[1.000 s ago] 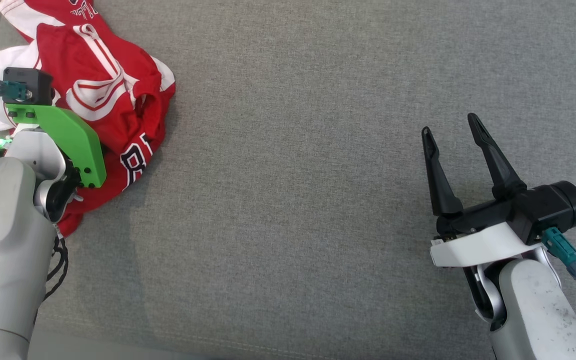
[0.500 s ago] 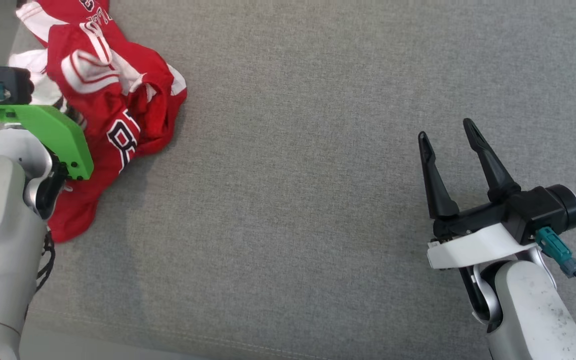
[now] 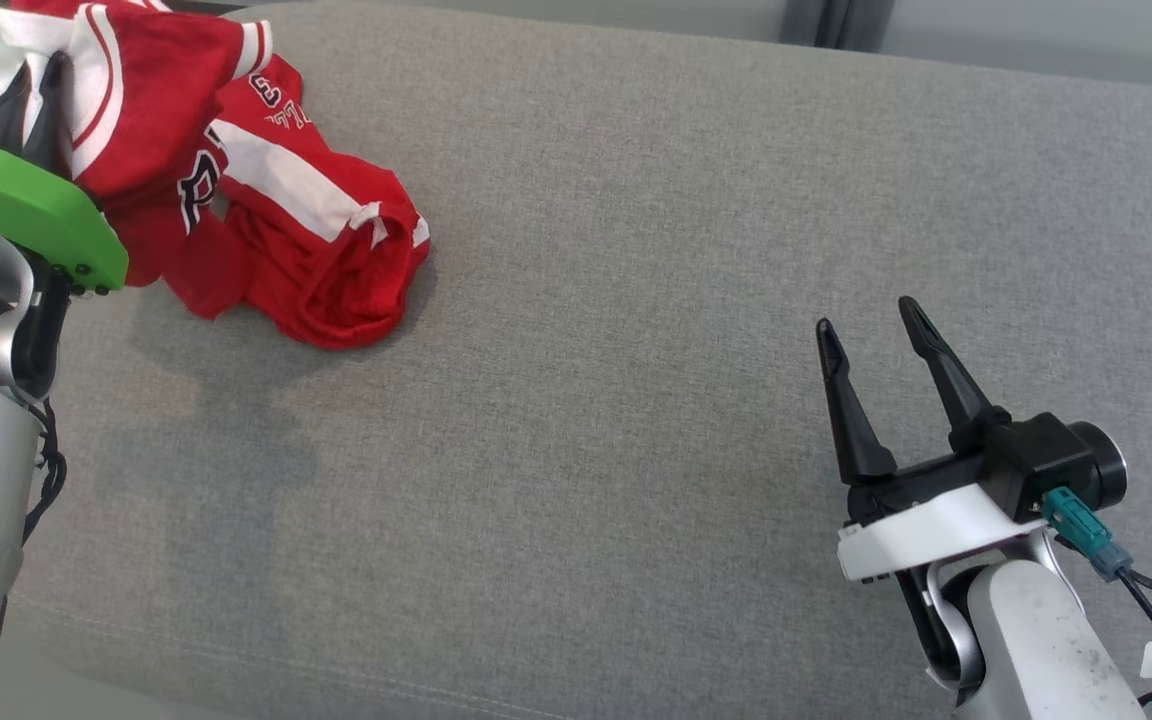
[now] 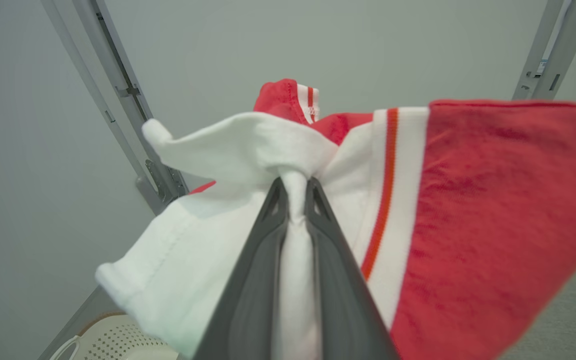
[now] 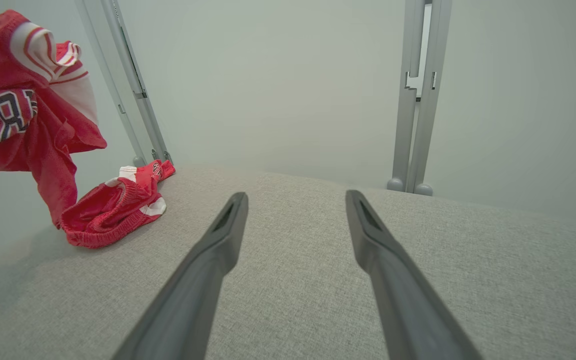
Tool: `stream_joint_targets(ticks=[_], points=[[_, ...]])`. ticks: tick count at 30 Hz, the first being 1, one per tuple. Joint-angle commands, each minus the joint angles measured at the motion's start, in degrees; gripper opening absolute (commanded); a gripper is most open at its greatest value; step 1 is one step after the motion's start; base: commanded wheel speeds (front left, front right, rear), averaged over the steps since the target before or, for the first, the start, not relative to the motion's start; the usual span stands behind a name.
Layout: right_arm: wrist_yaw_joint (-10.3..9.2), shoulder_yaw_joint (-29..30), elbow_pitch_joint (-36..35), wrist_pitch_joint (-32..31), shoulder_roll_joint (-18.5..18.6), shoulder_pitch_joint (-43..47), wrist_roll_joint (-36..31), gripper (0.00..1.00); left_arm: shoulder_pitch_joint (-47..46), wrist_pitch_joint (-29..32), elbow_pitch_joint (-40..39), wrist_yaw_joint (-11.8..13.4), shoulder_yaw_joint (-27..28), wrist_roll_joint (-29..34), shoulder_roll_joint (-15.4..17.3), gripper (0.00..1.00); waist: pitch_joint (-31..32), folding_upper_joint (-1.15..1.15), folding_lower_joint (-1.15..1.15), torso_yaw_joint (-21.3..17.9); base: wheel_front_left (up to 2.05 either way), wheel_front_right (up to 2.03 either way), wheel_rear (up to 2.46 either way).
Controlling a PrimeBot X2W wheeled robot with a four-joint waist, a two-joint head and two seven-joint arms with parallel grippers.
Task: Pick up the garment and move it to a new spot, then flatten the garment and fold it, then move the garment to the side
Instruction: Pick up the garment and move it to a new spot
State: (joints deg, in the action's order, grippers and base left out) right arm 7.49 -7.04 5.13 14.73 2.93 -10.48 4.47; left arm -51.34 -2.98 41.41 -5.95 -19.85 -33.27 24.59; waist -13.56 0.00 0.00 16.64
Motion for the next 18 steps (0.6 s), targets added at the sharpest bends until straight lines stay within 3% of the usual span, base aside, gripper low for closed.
stream_joint_targets(ticks=[1,10,18], points=[[0.0,0.1,0.2,0.5,0.0,0.9,0.8,1.0,1.3,-0.5,-2.2,0.5,0.3,-0.5,0.6,0.0,3.0,0.0,0.0,0.5,0.0,0.0,0.0],[0.0,0.4,-0.1,0.5,0.1,1.1,4.3,1.0,7.0,3.8,-18.3,2.0,-2.4,-2.0,-3.1,0.0,6.4,0.0,0.0,-1.9,0.0,0.0,0.0],[0.0,1.4,-1.2,0.5,0.0,-0.1,4.0,1.0,13.2,6.1,-26.7,4.8,-6.5,-4.0,-10.0,0.0,5.9,0.0,0.0,-10.3,0.0,0.0,0.0]])
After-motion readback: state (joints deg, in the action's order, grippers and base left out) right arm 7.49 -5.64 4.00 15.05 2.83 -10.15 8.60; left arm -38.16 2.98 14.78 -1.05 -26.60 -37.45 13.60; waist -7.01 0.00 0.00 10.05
